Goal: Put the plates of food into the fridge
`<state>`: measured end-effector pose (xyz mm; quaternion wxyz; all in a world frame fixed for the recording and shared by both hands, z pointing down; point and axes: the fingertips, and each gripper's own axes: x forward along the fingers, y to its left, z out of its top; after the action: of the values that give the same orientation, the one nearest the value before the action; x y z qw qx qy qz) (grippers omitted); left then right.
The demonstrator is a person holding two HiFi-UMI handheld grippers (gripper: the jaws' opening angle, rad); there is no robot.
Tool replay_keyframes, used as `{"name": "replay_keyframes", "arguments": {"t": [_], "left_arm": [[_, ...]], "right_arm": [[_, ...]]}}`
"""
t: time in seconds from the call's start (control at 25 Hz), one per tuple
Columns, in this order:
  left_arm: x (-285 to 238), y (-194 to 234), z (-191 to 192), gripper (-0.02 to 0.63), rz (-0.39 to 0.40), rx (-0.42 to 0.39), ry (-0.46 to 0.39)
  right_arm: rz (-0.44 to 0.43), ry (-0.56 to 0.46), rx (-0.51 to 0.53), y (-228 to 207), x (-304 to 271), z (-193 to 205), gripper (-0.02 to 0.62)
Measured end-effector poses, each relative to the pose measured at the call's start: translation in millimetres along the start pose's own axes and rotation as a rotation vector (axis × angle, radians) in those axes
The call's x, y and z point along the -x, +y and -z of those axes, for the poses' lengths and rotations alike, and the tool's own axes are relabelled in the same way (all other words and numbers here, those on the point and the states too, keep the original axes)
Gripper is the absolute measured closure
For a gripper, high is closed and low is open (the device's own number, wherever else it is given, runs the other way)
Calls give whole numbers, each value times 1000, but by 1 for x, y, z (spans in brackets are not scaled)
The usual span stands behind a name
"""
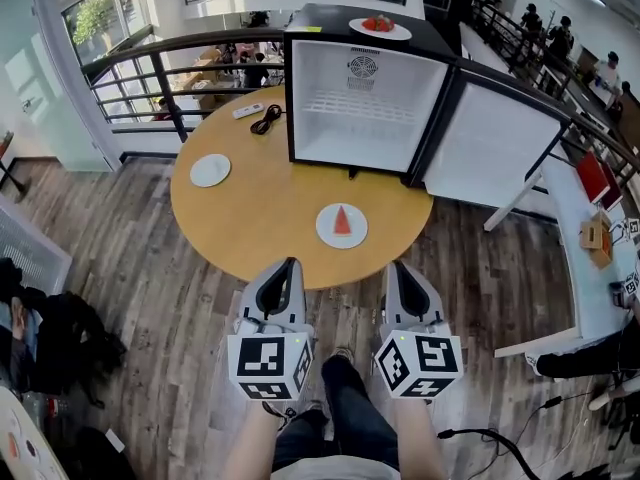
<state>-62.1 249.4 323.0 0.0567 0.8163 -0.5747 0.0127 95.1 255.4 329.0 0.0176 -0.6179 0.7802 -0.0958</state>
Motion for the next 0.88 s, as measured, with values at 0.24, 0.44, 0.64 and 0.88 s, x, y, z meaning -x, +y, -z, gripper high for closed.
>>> {"name": "replay_keyframes", "arguments": {"t": [0.24,0.44,0.64,0.88], "left_arm": [[-56,9,7,598,-31,9,26],[-97,15,9,598,-56,12,43],[-130,23,11,598,-84,16,66],[-166,27,16,598,-109,39,87]], "right_arm": [[-25,28,5,-25,-56,1,581],[-40,49,-13,-49,-100,1,581],[-72,73,-12,-60,-137,-2,581],[-91,111,-20,-76,-170,4,581]]}}
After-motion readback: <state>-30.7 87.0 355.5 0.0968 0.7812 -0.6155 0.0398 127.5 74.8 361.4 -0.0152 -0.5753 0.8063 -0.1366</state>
